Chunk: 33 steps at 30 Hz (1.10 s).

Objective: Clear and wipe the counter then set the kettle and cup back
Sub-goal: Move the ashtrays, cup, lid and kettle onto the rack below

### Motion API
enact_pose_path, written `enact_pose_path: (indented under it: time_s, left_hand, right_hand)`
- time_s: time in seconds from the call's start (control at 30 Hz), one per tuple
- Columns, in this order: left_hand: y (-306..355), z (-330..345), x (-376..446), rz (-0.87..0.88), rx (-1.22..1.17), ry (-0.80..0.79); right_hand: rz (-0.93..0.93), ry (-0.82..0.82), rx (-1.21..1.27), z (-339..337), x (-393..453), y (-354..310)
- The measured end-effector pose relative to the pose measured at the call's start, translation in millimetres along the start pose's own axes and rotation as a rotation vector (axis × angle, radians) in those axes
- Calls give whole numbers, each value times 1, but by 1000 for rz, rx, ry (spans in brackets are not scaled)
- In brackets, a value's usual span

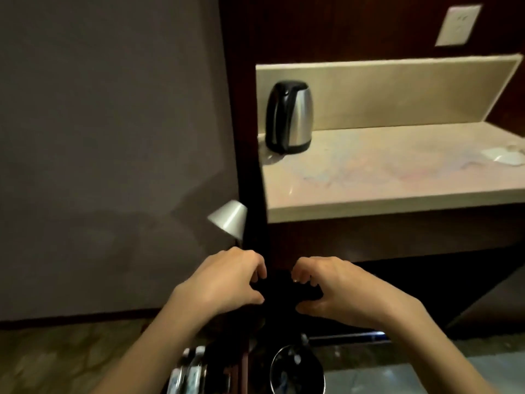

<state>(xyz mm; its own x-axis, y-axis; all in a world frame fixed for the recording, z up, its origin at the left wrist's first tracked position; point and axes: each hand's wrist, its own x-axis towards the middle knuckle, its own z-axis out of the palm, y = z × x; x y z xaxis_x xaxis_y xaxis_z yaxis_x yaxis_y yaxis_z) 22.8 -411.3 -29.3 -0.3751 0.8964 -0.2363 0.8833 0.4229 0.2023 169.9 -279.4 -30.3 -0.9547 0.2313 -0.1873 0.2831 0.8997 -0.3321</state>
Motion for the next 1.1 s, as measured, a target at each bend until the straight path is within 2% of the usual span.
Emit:
enact_pose_path:
  time_s: [0.23, 0.6, 1.1]
  left_hand:
    - [108, -46, 77, 18, -2, -6]
    - [235, -75, 196, 101, -29, -98]
    - [394, -123, 428, 455, 144, -15]
  right_hand:
    - [24, 19, -2, -87, -43, 102]
    - [178, 48, 47, -164, -87, 250]
    - [520, 194, 97, -239, -93, 446]
